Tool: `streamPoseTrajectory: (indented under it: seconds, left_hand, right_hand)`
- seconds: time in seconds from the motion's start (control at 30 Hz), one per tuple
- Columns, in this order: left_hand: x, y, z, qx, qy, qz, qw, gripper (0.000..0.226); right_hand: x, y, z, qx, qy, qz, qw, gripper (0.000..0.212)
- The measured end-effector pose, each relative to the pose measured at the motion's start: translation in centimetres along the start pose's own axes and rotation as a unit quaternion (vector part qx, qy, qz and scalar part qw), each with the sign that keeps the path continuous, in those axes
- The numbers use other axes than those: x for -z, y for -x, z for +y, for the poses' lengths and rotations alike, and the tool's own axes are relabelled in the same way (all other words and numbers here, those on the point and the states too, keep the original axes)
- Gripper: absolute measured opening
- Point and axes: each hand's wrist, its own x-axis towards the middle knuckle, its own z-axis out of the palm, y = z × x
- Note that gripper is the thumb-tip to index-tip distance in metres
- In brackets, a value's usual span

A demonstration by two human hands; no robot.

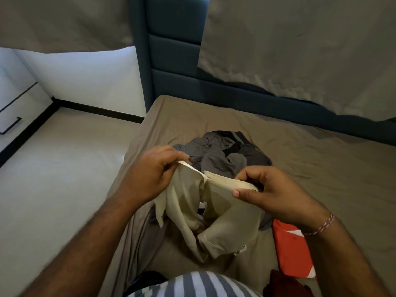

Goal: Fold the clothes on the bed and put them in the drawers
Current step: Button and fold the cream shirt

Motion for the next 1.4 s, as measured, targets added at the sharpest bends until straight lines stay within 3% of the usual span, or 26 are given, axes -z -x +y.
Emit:
streamPoseTrajectory:
  seconds: [0.13,0.3,0.4,0.5,0.67,0.8,0.97,1.4]
  left_hand:
    - [-0.3,0.9,-0.8,0.041,-0.022,0.133,0.99,0.015]
    - [-1.1,0.9,-0.5,0.119,0.037,0.223,0.967,0.025]
    - [-1.1,0.9,1.1,0.174,0.16,0.308,0.922,0.022]
    - [-0.8,0.5,3.2,0.171,0.22,0.359,0.891,0.022]
    - [0.1,-0.4,5.7,0.126,0.263,0.326,0.899,0.029]
    - [0.8,-0.4,7.5,0.074,0.302,0.311,0.898,0.02]
    - [1.2,-0.2,8.5,-0.052,0.245,0.219,0.943,0.014]
    - [0.8,-0.5,7.7,-0.165,0.137,0.181,0.96,0.014]
  right_hand:
    - [0.3,-0.1,-0.2,-0.007,-0.055,0.074,0.996,0.017]
    - [0.6,0.2,-1.1,0.023,-0.101,0.098,0.99,0.015]
    - [0.5,0.5,-2.0,0.024,-0.143,0.158,0.977,0.018]
    - [0.4,0.8,-3.4,0.041,-0.181,0.147,0.972,0.014]
    - [0.5,1.2,-5.3,0.058,-0.224,0.108,0.967,0.014]
    - [0.4,1.5,-6.2,0.063,-0.248,0.108,0.961,0.014]
    - [0.2,1.2,-6.9,0.067,-0.256,0.103,0.959,0.015]
    - [-0.3,0.8,-7.5,0.101,-0.179,0.101,0.973,0.022]
